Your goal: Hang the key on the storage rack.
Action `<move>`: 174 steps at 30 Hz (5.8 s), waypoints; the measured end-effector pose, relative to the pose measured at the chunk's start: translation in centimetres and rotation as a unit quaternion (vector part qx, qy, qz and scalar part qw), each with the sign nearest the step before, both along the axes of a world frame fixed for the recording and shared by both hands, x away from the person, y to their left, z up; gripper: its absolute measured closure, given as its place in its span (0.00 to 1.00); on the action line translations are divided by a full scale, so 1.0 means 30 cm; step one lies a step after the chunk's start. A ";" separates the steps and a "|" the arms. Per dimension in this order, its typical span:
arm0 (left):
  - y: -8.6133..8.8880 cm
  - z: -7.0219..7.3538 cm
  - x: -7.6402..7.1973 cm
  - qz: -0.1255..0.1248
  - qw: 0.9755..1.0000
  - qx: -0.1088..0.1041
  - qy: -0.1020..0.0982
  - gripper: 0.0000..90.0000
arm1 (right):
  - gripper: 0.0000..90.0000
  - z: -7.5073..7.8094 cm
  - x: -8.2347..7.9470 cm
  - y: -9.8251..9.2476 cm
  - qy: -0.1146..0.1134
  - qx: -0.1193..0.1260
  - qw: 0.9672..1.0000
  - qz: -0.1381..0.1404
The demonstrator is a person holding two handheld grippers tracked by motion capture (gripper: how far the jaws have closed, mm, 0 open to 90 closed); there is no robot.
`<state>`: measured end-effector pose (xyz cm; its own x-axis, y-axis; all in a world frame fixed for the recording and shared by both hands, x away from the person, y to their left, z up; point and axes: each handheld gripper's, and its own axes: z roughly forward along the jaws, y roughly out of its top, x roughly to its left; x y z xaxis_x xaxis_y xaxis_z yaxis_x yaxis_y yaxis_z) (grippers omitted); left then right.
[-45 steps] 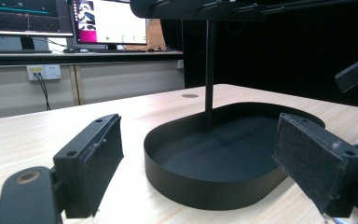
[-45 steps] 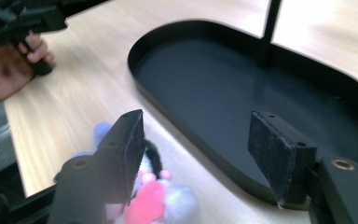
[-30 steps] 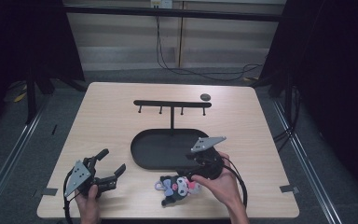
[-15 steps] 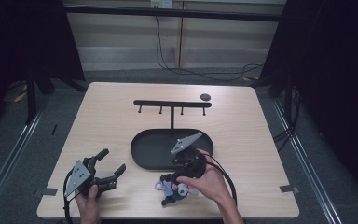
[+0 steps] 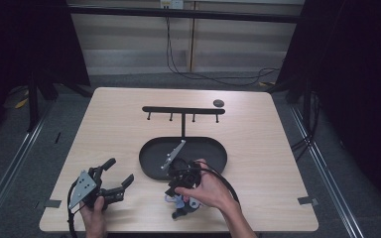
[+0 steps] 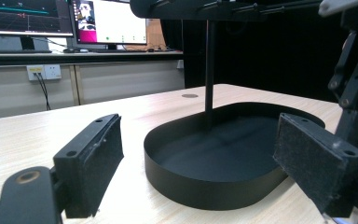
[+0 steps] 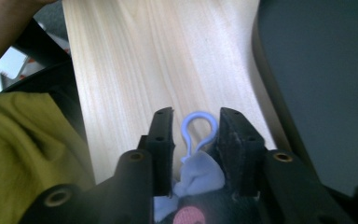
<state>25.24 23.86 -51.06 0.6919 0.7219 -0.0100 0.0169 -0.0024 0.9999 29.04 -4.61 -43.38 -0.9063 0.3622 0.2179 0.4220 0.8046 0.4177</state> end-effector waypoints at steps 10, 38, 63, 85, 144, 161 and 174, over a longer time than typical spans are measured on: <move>0.000 0.000 0.000 0.000 1.000 0.000 0.000 0.17 | 0.83 -0.046 0.010 0.064 0.021 -0.080 0.996 0.034; 0.001 0.000 0.000 0.000 1.000 0.001 0.000 0.17 | 0.80 -0.090 0.070 0.109 0.054 -0.158 0.983 0.071; 0.000 0.000 0.000 0.000 1.000 0.000 -0.001 0.17 | 0.90 -0.112 0.075 0.114 0.057 -0.168 0.981 0.082; 0.000 0.000 0.000 0.000 1.000 0.001 -0.001 0.17 | 0.96 -0.107 0.061 0.134 0.040 -0.186 0.975 0.115; 0.000 0.000 0.000 -0.001 1.000 0.000 -0.001 0.17 | 0.97 -0.111 0.074 0.139 0.050 -0.222 0.965 0.128; 0.001 0.000 0.000 0.000 1.000 0.001 -0.001 0.17 | 0.97 0.056 0.075 0.055 0.029 -0.184 0.977 0.102; 0.001 0.000 0.000 0.000 1.000 0.001 -0.001 0.17 | 0.97 0.161 0.071 0.034 0.010 -0.171 0.980 0.105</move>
<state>25.25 23.88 -51.06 0.6924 0.7215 -0.0073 0.0155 -0.0047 0.9999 31.18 -3.59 -38.56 -0.9653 0.2237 0.1351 0.2381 0.9659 0.1020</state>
